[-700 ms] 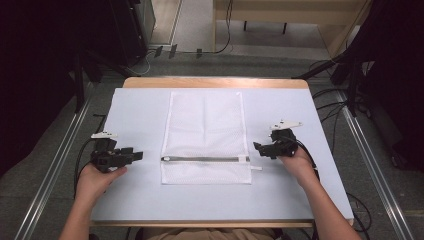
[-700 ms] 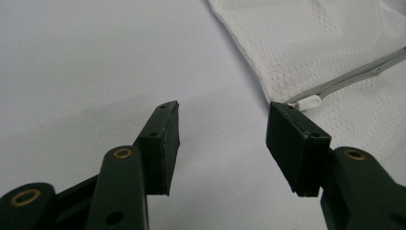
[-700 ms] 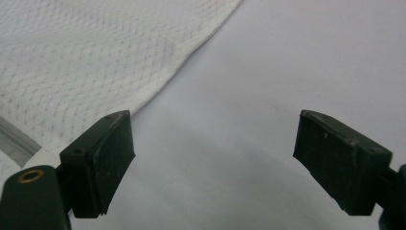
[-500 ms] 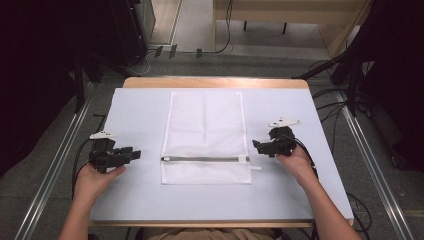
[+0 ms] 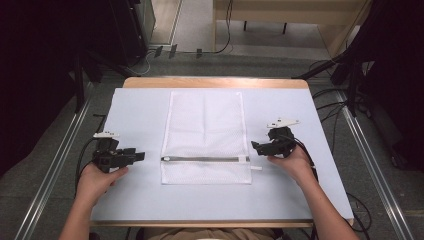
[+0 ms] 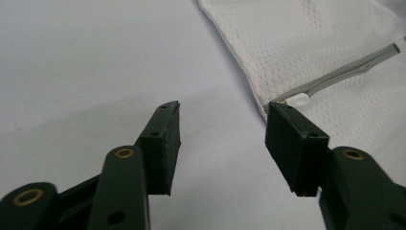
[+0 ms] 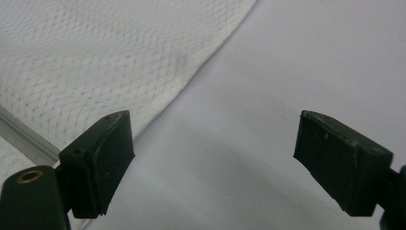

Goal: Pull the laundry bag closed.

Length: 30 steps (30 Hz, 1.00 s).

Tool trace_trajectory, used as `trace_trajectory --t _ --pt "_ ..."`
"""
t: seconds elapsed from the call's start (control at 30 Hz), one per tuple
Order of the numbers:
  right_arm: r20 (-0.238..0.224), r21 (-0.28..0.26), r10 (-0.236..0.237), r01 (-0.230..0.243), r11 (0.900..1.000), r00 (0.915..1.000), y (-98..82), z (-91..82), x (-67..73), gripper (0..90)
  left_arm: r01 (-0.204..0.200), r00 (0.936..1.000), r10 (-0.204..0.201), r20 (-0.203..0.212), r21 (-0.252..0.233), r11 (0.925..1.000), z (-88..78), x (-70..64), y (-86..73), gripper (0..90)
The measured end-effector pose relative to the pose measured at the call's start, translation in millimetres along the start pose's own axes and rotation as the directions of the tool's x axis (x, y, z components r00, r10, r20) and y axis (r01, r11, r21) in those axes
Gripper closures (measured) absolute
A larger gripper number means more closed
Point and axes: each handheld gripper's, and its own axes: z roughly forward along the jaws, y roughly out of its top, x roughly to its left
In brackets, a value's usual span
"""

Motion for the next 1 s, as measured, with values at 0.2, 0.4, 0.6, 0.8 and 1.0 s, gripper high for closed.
trace_trajectory --t 0.2,0.4,0.6,0.8,1.0 --pt "0.001 -0.001 0.001 -0.001 1.0 1.0 0.1 -3.8 1.0 20.3 -0.019 0.9998 0.019 0.009 -0.013 0.9997 3.1 2.1 4.2 39.5" --pt "-0.01 -0.005 0.0 0.0 1.0 1.0 0.1 -5.2 4.1 25.7 -0.018 0.9998 0.018 0.006 -0.018 0.9997 5.7 3.0 7.8 35.6" --pt "-0.032 0.008 0.001 -0.001 1.0 0.9995 -0.3 -5.4 7.4 28.2 -0.042 0.999 0.042 0.015 -0.011 0.9991 9.2 1.4 10.4 34.8" --pt "-0.042 0.024 0.008 -0.007 1.0 0.9991 -1.7 -4.9 6.1 29.4 -0.045 0.9987 0.045 0.023 -0.008 0.999 10.4 0.9 11.6 34.2" --pt "-0.061 0.04 0.014 -0.011 0.999 0.998 -2.4 -3.8 6.0 29.8 -0.041 0.999 0.04 0.02 0.003 0.9992 11.5 -0.1 12.0 34.4"
